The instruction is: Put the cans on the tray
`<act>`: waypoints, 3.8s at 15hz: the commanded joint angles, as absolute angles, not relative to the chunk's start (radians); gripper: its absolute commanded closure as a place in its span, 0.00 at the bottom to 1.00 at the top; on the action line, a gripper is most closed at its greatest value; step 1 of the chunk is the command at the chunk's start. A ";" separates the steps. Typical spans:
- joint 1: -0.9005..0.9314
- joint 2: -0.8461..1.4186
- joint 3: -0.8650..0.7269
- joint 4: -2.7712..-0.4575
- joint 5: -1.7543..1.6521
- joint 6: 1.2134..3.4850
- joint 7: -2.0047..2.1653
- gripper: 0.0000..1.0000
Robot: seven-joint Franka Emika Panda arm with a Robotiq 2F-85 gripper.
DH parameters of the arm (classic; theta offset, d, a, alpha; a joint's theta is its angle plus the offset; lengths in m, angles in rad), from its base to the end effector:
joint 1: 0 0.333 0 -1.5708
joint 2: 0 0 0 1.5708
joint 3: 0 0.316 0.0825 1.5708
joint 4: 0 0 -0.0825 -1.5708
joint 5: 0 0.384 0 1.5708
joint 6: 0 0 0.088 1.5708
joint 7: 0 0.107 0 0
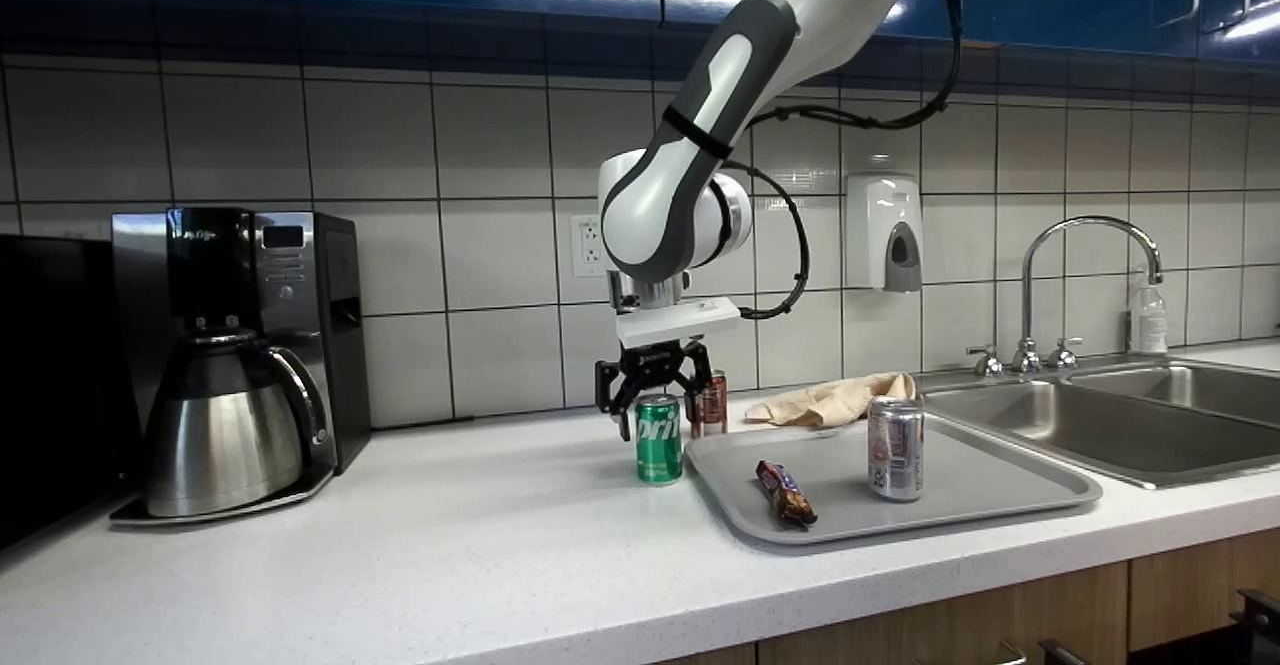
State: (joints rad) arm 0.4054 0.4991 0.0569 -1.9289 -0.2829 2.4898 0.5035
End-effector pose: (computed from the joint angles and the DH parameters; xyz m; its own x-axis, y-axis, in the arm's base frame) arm 0.5656 0.2815 0.2337 0.9774 0.1755 0.1174 0.1623 -0.9801 0.1142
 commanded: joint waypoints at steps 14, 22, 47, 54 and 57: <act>0.413 0.444 0.057 -1.929 -0.266 2.449 0.492 0.61; 0.393 0.346 0.026 -1.951 -0.295 2.411 0.517 0.61; 0.294 0.345 -0.017 -2.084 -0.261 2.427 0.560 0.61; 0.293 0.356 -0.020 -2.090 -0.242 2.452 0.562 0.61; 0.297 0.359 -0.025 -2.092 -0.255 2.465 0.570 0.61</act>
State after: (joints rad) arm 0.3061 0.3720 -0.0300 -2.0811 -0.2542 2.4395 0.5480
